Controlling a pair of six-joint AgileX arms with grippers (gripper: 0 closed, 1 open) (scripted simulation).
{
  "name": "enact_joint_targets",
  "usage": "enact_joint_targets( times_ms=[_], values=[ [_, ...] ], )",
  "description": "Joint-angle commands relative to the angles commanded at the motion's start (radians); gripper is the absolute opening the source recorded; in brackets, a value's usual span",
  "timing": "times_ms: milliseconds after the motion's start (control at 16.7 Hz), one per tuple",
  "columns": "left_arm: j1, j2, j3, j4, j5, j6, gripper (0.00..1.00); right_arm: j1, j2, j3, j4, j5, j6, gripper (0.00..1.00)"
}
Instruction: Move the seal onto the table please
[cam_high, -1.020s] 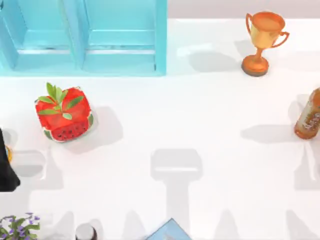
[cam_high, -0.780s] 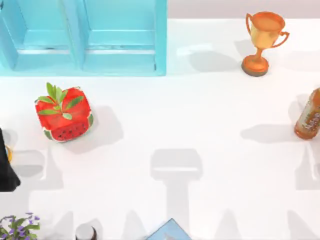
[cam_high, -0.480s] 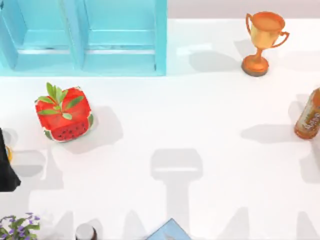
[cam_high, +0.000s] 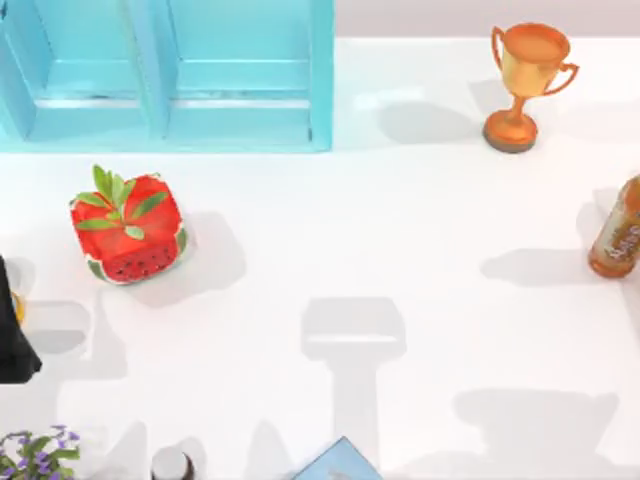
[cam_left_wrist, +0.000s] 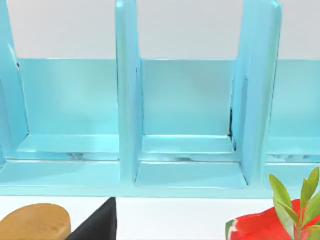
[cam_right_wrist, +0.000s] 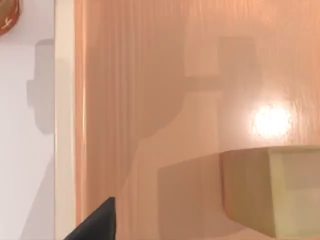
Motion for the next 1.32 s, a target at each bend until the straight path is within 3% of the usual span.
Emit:
enact_joint_targets(
  times_ms=[300, 600, 1080, 1320],
  values=[
    [0.0, 0.0, 0.0, 0.0, 0.0, 0.0, 1.0, -0.117, 0.376, 0.308, -0.287, 0.001, -0.116, 1.0],
    [0.0, 0.0, 0.0, 0.0, 0.0, 0.0, 1.0, -0.183, 0.579, 0.489, -0.435, 0.002, -0.18, 1.0],
    [0.0, 0.0, 0.0, 0.0, 0.0, 0.0, 1.0, -0.184, 0.598, 0.486, -0.428, 0.002, -0.183, 1.0],
    [0.0, 0.0, 0.0, 0.0, 0.0, 0.0, 1.0, -0.184, 0.638, 0.375, -0.273, 0.002, -0.181, 1.0]
  ],
)
